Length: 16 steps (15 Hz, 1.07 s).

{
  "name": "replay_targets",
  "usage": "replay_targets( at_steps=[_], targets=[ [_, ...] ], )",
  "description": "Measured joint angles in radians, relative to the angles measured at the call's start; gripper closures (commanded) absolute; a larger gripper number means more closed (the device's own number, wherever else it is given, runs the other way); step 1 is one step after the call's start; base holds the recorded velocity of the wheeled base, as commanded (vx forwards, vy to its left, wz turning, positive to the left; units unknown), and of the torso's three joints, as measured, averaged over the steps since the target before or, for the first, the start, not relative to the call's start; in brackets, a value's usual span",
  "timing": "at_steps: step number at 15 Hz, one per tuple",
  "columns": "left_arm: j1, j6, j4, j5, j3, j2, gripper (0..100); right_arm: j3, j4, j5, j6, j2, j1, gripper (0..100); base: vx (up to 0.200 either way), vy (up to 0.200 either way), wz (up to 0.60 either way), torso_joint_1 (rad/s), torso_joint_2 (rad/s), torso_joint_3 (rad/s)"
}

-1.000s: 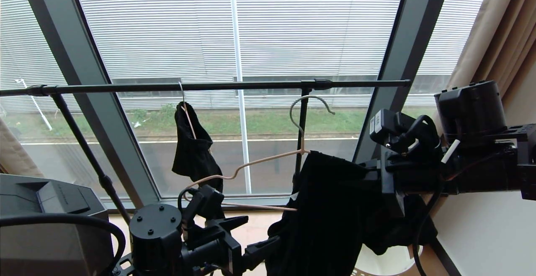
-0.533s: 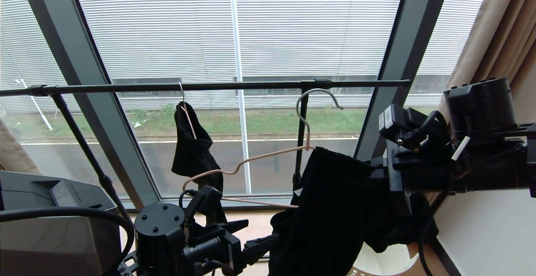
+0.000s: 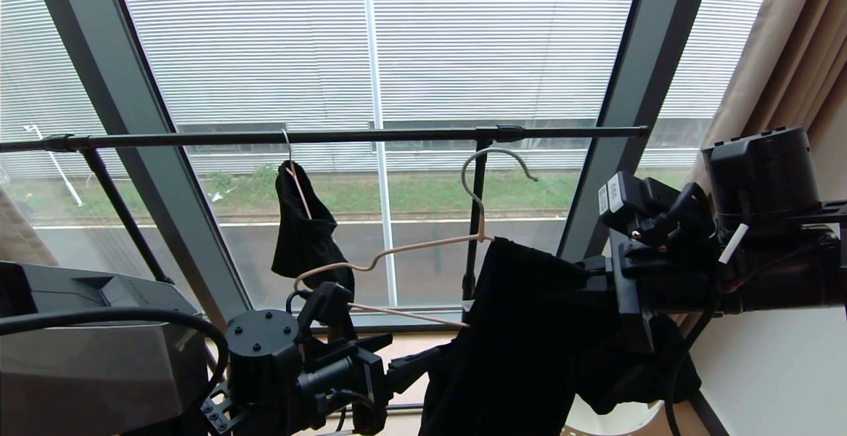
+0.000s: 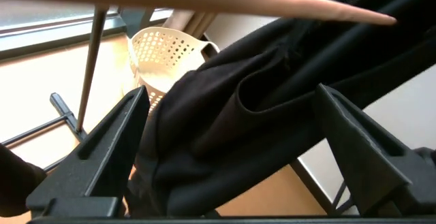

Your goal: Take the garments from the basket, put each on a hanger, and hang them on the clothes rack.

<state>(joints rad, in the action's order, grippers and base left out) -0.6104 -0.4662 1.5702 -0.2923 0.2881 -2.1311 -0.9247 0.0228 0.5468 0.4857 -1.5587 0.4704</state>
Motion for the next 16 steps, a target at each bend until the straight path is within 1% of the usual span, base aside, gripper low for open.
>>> replay_targets(
  at_steps=[2, 12, 16],
  targets=[
    [0.001, 0.001, 0.000, 0.017, 0.006, -0.013, 0, 0.006, 0.000, 0.000, 0.000, 0.007, 0.010, 100, 0.000, 0.000, 0.00, 0.000, 0.00, 0.000],
    [-0.006, 0.013, 0.000, 0.018, -0.001, -0.020, 0, 0.000, 0.001, 0.000, -0.003, 0.006, 0.012, 100, 0.000, 0.000, 0.00, 0.000, 0.00, 0.000],
    [-0.025, 0.026, -0.001, 0.023, -0.008, -0.019, 0, -0.004, 0.003, 0.000, -0.003, -0.009, 0.013, 100, 0.000, 0.000, 0.00, 0.000, 0.00, 0.000]
  ],
)
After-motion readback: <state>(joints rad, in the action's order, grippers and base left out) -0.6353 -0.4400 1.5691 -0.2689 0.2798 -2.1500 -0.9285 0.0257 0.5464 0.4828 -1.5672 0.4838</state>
